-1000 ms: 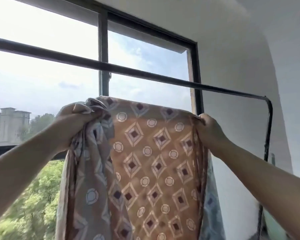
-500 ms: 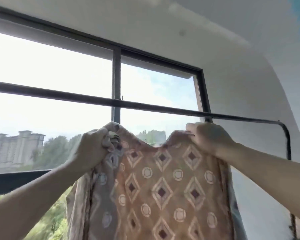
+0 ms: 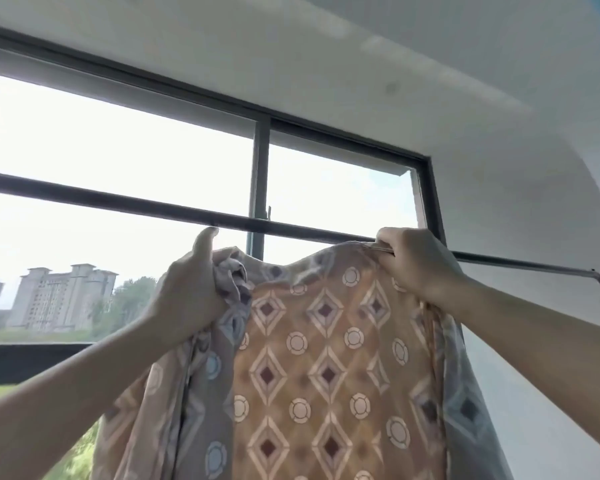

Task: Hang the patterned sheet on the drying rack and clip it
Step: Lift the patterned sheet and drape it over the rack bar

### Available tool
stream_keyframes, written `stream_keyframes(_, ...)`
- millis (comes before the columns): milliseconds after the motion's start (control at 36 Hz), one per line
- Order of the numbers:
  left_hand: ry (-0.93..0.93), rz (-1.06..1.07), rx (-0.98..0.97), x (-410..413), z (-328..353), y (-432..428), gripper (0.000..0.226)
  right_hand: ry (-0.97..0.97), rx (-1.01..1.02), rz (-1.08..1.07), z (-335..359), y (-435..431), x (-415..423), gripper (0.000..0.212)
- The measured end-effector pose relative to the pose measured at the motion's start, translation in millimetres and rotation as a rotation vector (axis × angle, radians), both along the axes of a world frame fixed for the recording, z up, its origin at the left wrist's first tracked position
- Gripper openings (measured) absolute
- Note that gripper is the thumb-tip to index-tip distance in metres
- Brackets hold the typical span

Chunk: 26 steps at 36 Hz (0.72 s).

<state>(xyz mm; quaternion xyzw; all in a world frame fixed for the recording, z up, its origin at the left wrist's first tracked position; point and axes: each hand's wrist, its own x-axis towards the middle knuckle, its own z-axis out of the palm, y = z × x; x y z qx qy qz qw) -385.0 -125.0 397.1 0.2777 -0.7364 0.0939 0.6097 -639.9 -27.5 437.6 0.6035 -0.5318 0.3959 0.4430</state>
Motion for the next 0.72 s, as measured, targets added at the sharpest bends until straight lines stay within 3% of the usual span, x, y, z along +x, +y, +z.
stream_keyframes(83, 0.048, 0.028, 0.058, 0.3, 4.5, 3.5, 0.019, -0.032, 0.022, 0.069, -2.0, -2.5, 6.8, 0.043)
stream_keyframes(194, 0.174, -0.483, 0.381, -5.0, 5.7, 17.3, 0.018, -0.098, 0.047, 0.186, -8.2, -3.8, 20.0, 0.051)
stream_keyframes(278, 0.035, -0.783, 0.589, -11.4, 5.8, 35.5, 0.023, -0.112, 0.061, 0.320, -10.8, -4.2, 37.6, 0.050)
stream_keyframes(389, -0.100, -0.948, 0.719, -27.1, -0.5, 59.6, 0.018, -0.152, 0.117, 0.457, -13.3, -5.1, 61.8, 0.047)
stream_keyframes(528, -0.084, -0.904, 0.742, -35.3, -1.4, 52.0, 0.025, -0.229, 0.220, 0.507, -20.8, -1.9, 65.8, 0.036)
stream_keyframes(639, 0.011, -0.775, 0.681, -41.9, -1.3, 41.9, 0.034, -0.374, 0.454, 0.545, -27.1, 1.6, 57.1, 0.021)
stream_keyframes(722, 0.142, -0.739, 0.627, -46.6, -1.5, 40.4, 0.032, -0.411, 0.631, 0.451, -32.9, -0.1, 50.3, 0.012)
